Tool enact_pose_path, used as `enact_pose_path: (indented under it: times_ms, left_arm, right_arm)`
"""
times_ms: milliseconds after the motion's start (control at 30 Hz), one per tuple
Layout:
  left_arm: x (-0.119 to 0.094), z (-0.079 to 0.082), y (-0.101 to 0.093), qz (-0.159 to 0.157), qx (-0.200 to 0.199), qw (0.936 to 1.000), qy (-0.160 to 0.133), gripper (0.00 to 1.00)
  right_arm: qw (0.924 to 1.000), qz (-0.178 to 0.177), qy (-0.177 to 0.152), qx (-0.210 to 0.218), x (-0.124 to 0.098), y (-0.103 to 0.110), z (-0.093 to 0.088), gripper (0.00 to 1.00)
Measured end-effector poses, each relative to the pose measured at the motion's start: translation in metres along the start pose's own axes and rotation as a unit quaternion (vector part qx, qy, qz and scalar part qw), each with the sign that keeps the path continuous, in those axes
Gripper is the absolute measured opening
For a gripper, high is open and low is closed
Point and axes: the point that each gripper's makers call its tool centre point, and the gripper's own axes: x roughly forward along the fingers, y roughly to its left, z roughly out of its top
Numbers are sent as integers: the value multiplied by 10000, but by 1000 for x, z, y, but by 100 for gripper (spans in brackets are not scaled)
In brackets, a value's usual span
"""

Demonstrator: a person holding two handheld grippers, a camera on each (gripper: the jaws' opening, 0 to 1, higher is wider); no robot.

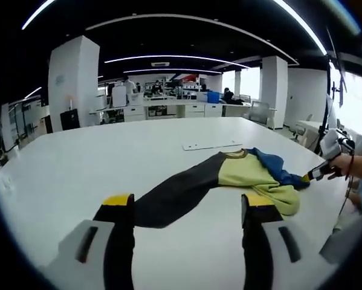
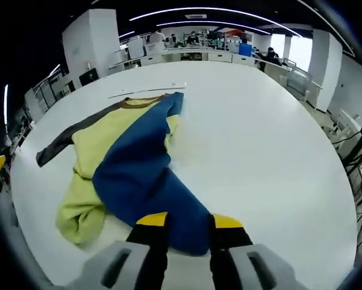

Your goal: Fold the garment on the visible template until the final outline fits inside the template.

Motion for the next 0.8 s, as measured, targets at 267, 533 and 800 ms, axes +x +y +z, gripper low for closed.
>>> enact_pose_path:
  times_ms: [267, 533, 800]
  left_arm:
    - [-5, -5, -6, -57, -247, 9997, 28, 73]
    - [-10, -19, -9, -26, -178, 9994, 289, 75]
    - [-13, -22, -10, -29, -289, 9991, 317, 76]
  right_arm:
    - [9994, -182, -133, -253, 4, -4, 3, 19]
    - [9987, -151, -239, -415, 5, -7, 5, 3]
    - [9987, 204, -298, -351, 1, -9, 9, 0]
